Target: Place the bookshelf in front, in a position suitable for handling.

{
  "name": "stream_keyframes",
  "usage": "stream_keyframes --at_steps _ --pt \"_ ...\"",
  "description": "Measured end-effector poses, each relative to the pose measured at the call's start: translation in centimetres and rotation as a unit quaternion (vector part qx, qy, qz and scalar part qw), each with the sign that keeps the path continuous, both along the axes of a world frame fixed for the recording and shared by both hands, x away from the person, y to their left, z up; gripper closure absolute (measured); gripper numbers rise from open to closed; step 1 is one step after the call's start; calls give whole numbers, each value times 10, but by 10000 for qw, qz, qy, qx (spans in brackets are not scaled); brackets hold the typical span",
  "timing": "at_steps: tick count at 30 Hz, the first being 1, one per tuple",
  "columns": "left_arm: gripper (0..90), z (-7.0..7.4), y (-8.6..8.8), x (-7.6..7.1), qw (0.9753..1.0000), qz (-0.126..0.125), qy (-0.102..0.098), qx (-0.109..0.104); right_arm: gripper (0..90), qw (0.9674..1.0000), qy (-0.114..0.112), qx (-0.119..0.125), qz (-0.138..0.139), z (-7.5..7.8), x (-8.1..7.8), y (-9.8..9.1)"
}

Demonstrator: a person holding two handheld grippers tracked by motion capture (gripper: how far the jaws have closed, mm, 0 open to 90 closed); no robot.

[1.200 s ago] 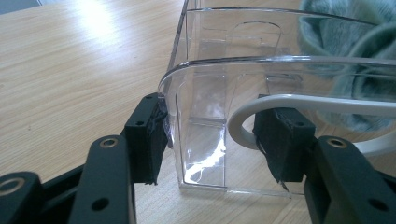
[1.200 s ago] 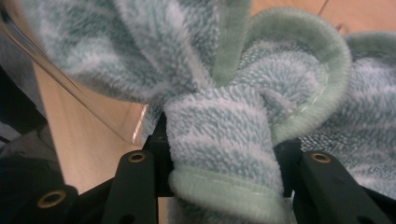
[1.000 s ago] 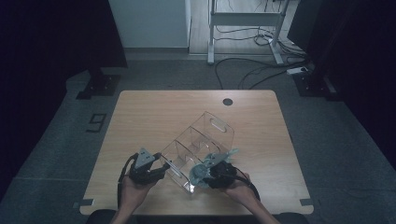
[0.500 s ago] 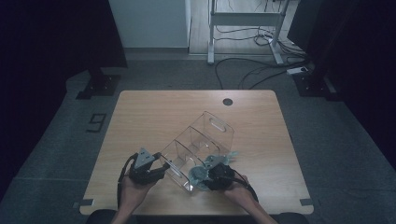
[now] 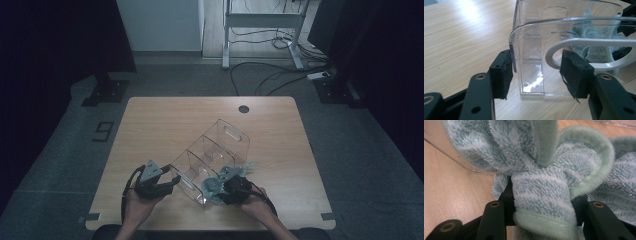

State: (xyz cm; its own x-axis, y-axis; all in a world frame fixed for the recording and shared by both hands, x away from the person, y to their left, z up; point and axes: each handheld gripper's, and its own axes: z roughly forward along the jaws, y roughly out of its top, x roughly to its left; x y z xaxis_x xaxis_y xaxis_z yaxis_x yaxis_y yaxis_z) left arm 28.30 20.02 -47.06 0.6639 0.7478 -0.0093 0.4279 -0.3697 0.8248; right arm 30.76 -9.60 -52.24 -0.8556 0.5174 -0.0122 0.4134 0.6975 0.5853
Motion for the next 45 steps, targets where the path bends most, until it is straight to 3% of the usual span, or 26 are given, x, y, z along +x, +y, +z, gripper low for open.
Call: stream_keyframes --at_steps 9,15,21,29,35,45 --pt "470 -1 4 3 9999 -57 52 -154 526 9997 92 243 30 16 -8 -13" --pt "471 -2 -6 3 10000 -85 -15 -31 527 9991 59 426 -34 33 -13 -29" --pt "469 -2 -16 4 9999 -108 -70 72 526 9979 -103 620 -157 61 -15 -45" --pt "469 -3 -16 4 9999 -118 -53 42 525 9960 -324 810 -217 105 -12 -55" --pt "468 -3 -15 5 9999 -137 -37 12 524 9943 -392 976 -151 132 -5 -44" --pt "447 -2 -2 5 9999 -132 16 -52 523 9932 -456 1062 132 155 9 4"
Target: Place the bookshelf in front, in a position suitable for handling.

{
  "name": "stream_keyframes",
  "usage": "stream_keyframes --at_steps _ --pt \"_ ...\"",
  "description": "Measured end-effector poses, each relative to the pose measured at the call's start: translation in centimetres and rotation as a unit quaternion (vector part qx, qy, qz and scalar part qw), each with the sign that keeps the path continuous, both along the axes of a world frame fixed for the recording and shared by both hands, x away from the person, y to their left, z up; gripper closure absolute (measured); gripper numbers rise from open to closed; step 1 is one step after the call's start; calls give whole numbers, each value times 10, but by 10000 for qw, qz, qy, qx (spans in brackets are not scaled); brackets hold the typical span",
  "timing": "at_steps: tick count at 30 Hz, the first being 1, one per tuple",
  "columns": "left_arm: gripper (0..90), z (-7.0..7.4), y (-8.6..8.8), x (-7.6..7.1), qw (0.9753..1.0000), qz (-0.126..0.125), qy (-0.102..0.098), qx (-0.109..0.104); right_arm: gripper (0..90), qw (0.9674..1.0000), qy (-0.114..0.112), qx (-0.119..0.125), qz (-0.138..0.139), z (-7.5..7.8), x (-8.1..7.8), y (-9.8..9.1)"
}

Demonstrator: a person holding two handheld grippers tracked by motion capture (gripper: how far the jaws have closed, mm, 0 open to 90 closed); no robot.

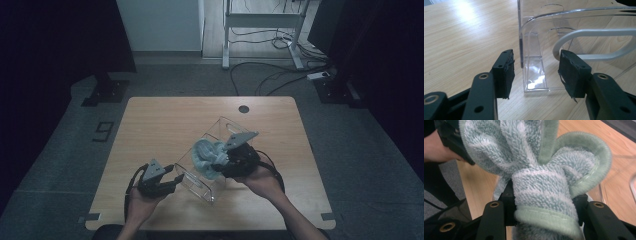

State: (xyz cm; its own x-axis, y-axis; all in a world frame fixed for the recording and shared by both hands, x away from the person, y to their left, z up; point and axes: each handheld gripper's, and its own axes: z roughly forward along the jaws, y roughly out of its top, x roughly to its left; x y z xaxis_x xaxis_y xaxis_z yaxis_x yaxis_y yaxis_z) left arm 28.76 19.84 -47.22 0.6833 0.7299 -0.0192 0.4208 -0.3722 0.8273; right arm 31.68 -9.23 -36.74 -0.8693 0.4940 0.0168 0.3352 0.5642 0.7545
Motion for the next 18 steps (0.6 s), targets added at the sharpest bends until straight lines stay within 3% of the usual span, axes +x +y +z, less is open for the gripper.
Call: stream_keyframes --at_steps 9,18 --pt "274 2 23 4 9998 44 201 -30 523 9995 4 43 311 6 12 49" --pt "182 -3 44 13 9990 226 396 35 513 9990 87 -92 439 -8 22 87"
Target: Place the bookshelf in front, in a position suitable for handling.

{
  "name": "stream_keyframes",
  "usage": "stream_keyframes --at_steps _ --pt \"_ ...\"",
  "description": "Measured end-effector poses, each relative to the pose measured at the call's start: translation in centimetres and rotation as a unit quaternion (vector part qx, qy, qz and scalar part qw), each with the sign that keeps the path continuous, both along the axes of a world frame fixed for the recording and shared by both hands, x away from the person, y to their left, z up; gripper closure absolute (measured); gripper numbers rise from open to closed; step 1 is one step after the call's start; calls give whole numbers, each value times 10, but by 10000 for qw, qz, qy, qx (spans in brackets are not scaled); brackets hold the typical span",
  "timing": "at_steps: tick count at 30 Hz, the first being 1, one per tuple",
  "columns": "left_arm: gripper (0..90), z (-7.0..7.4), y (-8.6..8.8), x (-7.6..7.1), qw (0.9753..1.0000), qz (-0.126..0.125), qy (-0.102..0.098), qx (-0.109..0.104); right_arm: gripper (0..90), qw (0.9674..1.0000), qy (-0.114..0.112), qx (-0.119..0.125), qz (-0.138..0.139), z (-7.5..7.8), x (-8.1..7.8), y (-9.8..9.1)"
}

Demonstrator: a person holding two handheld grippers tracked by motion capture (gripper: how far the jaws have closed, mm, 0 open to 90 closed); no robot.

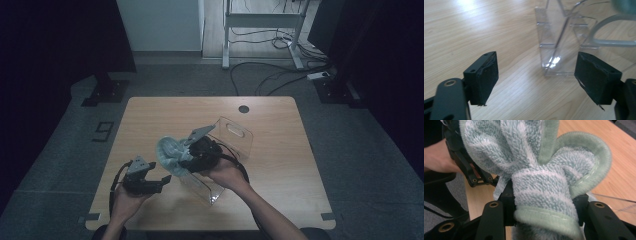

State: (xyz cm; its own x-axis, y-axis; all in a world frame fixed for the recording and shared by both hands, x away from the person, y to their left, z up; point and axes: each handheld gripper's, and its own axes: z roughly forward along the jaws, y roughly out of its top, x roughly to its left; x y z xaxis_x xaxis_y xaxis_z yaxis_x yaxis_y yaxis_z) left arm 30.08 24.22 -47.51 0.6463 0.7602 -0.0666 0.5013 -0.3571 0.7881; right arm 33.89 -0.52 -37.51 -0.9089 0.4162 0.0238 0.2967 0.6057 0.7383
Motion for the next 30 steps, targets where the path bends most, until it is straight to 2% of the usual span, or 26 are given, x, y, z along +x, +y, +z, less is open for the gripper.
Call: stream_keyframes --at_steps 7,13,25,30 --pt "150 -6 8 5 9999 115 29 47 512 9999 21 -171 3 -14 3 13" --pt "149 -9 7 6 9998 124 50 125 512 9996 -114 -270 34 -14 1 14" --pt "150 -9 4 5 9998 83 47 159 507 9996 -135 -245 56 -13 -13 -5" --pt "156 -7 2 4 9999 63 127 49 503 9998 -108 -149 65 -15 -21 -19"
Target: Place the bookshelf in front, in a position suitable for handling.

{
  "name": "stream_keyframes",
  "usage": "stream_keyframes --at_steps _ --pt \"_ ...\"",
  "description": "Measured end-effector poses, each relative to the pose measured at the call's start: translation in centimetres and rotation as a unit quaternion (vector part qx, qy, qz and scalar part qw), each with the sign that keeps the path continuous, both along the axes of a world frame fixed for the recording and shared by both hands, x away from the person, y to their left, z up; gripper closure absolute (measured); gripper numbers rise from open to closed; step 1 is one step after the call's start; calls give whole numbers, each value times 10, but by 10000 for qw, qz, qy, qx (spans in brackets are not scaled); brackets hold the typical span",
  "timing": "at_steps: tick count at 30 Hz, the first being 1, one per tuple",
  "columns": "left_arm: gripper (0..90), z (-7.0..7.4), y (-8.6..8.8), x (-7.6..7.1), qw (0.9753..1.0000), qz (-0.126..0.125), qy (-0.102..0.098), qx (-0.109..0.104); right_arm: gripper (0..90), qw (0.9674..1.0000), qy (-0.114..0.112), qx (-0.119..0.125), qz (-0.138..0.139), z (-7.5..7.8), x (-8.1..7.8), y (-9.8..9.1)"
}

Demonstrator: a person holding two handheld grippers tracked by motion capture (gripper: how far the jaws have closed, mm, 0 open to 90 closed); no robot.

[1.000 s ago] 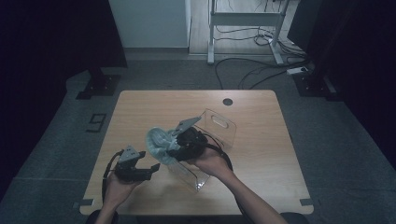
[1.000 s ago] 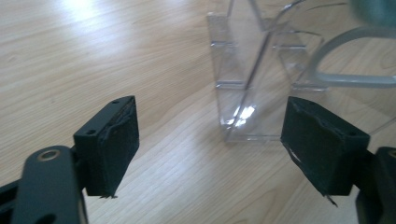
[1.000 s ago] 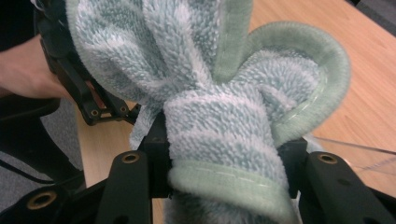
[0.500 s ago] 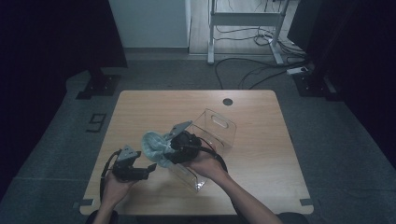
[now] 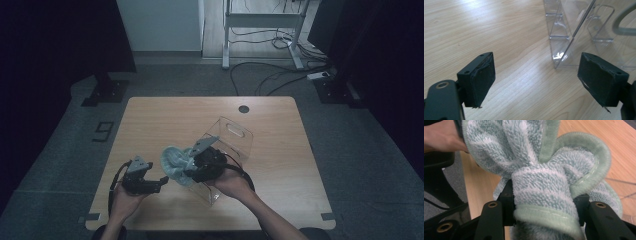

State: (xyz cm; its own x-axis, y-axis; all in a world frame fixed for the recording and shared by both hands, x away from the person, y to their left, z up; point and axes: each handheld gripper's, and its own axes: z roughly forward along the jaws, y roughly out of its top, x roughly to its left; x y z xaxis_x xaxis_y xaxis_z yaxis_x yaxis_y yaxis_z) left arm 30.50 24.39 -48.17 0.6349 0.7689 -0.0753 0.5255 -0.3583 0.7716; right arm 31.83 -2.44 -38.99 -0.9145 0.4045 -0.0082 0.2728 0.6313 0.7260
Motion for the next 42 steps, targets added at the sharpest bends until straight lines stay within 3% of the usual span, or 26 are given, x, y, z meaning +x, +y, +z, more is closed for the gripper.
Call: stream_keyframes --at_steps 12,19,27,31,42 --pt "172 6 -8 -4 9999 -96 14 -108 497 10000 -48 65 15 -6 -24 -32" --pt "174 10 -12 -7 9997 -146 -123 -139 496 9999 17 140 -8 -14 -37 -51" --pt "243 18 -20 -14 9985 -226 -414 -277 494 9999 53 90 0 -29 -49 -63" --pt "261 21 -30 -18 9980 -318 -544 -101 492 9998 134 125 -16 -40 -52 -66" --pt "288 23 -55 -19 9969 -480 -620 44 493 9994 260 195 -70 -60 -54 -71"
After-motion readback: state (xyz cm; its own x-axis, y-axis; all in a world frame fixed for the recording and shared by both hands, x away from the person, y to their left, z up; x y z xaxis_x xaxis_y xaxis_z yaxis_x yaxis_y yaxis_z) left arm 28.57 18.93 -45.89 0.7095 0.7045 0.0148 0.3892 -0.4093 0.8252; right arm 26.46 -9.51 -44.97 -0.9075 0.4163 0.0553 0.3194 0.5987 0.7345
